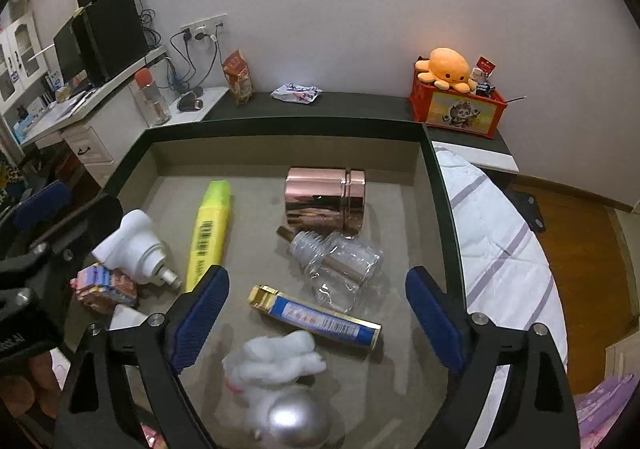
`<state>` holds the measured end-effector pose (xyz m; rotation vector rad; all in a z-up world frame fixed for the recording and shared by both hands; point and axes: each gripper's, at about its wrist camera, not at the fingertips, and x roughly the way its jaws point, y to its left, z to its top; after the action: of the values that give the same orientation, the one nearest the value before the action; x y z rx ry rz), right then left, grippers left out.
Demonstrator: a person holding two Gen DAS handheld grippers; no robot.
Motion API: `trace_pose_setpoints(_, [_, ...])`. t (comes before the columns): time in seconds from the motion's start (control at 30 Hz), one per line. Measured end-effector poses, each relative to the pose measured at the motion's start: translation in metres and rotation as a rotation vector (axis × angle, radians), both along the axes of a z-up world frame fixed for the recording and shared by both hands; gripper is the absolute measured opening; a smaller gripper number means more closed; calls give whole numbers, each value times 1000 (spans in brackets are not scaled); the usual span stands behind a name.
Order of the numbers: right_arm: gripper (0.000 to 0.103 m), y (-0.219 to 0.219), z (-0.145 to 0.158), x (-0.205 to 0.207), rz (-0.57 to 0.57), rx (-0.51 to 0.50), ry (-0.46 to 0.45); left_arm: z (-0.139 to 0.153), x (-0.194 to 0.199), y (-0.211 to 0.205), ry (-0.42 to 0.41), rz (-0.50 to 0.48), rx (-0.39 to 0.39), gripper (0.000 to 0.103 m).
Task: Organize rigid objects
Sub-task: 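Lower adapter and lighter box into the pink box and open both tools, then withdraw both tools and move toward the remote and doll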
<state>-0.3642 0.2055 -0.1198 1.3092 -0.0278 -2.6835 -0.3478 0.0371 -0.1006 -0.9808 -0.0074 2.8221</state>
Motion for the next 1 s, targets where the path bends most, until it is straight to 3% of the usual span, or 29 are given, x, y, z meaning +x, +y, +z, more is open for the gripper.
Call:
trace_pose_setpoints(0.03, [103, 1, 3, 3, 1, -14, 5, 3, 3, -1, 6, 1, 0, 102])
trace_pose_setpoints(0.5, [103, -3, 72, 90, -47, -63, 185, 67, 105, -26, 125, 37, 32, 103])
trace_pose_setpoints(0.83, [103, -6, 136, 200, -77, -50, 377, 106, 200, -41, 217, 51, 43, 103])
trace_pose_setpoints(1.0, [103, -10, 158, 255, -84, -35, 459, 111, 237, -43, 234, 57, 39, 103])
